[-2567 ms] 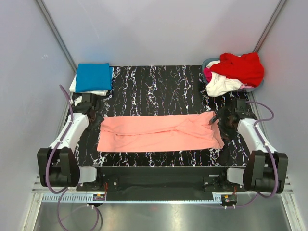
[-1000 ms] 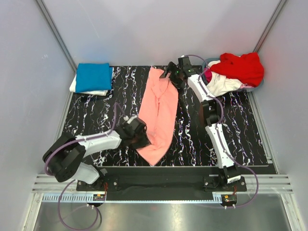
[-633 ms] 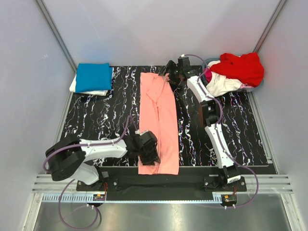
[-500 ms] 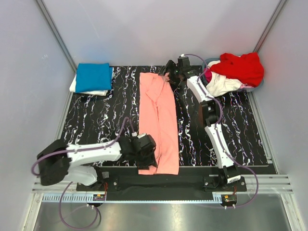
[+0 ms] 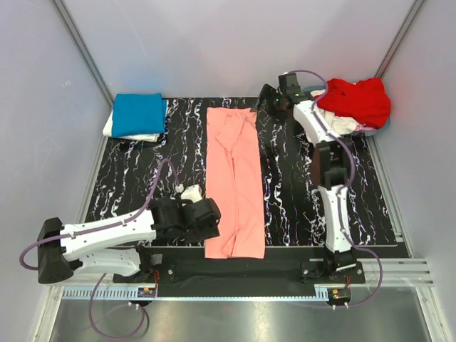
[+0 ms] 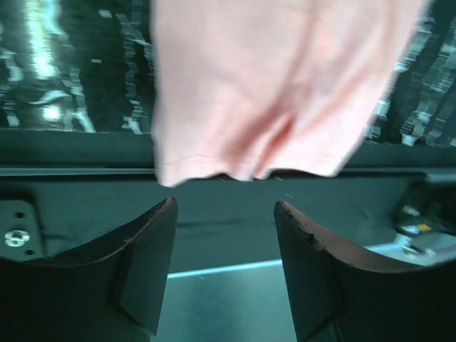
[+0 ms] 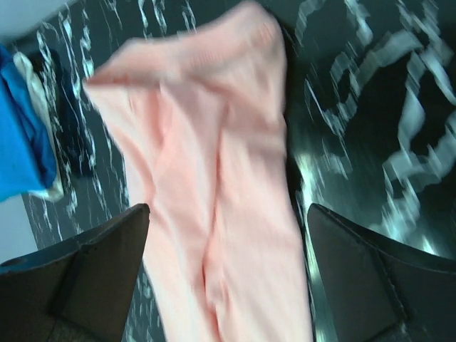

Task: Fold and stack the t-shirts
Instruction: Fold the tshirt

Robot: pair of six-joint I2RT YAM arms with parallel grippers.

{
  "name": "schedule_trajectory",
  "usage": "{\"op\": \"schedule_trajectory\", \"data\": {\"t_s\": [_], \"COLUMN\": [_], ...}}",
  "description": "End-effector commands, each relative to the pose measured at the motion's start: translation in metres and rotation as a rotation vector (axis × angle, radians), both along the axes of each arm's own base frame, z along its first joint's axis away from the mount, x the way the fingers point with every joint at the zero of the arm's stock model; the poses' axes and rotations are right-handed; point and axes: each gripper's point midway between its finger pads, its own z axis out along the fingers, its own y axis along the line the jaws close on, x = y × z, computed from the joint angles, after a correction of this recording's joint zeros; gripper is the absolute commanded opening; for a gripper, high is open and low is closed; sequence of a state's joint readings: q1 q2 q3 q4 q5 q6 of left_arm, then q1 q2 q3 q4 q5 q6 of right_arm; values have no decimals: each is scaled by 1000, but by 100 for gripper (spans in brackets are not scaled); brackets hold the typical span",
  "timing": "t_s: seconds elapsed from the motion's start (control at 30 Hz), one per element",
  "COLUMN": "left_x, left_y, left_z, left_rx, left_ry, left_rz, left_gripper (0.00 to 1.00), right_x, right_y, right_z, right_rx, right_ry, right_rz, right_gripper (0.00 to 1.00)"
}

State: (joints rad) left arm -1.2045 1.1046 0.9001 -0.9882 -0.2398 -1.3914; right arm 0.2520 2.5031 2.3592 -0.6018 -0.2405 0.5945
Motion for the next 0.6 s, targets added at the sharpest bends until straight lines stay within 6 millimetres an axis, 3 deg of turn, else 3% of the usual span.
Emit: {"op": "schedule_trajectory", "data": {"t_s": [0.0,0.03,0.1,0.13,0.17,0.2,0.3,0.33,0.43,0.5,0.57], "left_x": [4,3,3,4,3,3,3,1,0,2,-2], "left_y": [32,34,36,35,33,31,24,30,30,24,24], "left_z": [-20,-22,-34,-35,-38,-47,-55,-66,-78,-81,-92], "left_rx": [104,95,80,51,26,-9,-72,-62,-71,-97,-99], "left_ry": [-45,-47,-56,-64,-61,-71,-78,-69,-66,-74,-57], "left_rz": [52,59,59,61,56,57,56,74,79,72,66], "left_gripper": [61,61,60,59,58,57,56,56,55,55,53], "right_x": [-66,-108,-152,-198,-220,-266,-332,-368,-422,-446,-460], "right_y": [-29,-39,-42,-51,-53,-55,-46,-42,-42,-44,-33], "right_z": [105,98,88,71,63,42,15,-1,-25,-41,-39], "right_rx": [-63,-76,-77,-95,-89,-94,-62,-61,-66,-58,-16], "right_ry": [-59,5,38,92,112,169,257,294,355,397,380], "right_rz": [-21,-26,-16,-12,-8,21,95,146,209,231,283], "right_gripper": [100,100,100,98,96,90,79,73,68,66,64]}}
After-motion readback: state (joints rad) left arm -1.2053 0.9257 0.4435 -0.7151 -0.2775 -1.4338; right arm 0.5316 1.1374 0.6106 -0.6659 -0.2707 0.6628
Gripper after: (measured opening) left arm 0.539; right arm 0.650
